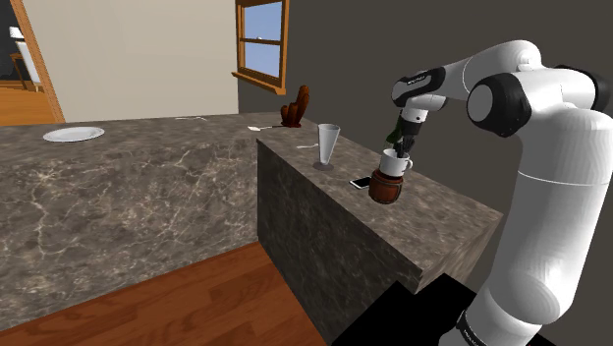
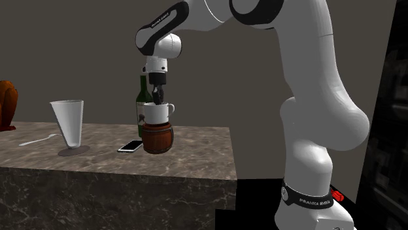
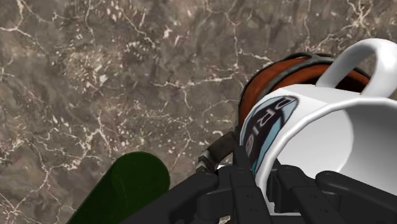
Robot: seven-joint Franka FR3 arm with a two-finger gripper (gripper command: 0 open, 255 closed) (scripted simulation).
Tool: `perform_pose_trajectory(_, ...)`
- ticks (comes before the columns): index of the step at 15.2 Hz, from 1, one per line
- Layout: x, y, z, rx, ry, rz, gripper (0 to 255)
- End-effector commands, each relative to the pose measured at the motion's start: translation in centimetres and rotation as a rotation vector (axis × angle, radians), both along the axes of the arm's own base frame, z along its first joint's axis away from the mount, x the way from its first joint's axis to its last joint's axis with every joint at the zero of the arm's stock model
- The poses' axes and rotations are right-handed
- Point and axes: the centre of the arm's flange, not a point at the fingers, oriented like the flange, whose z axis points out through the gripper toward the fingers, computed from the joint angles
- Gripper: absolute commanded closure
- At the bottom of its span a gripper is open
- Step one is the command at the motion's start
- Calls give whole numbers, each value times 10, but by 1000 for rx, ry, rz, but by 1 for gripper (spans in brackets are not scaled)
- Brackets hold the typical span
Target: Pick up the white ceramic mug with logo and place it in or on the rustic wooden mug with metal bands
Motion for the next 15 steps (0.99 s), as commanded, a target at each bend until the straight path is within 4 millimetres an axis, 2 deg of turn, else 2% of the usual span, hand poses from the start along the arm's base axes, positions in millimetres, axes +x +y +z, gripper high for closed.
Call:
perform_pose_trajectory(1, 0, 0, 0, 0, 0, 0, 255)
perform_pose_trajectory(2, 0, 0, 0, 0, 0, 0, 0)
perform_pose_trajectory(7, 0, 0, 0, 0, 0, 0, 0)
perform_pose_trajectory(11, 0, -3, 50, 0, 0, 0, 0)
perform_pose_trajectory(15, 0, -3, 50, 0, 0, 0, 0)
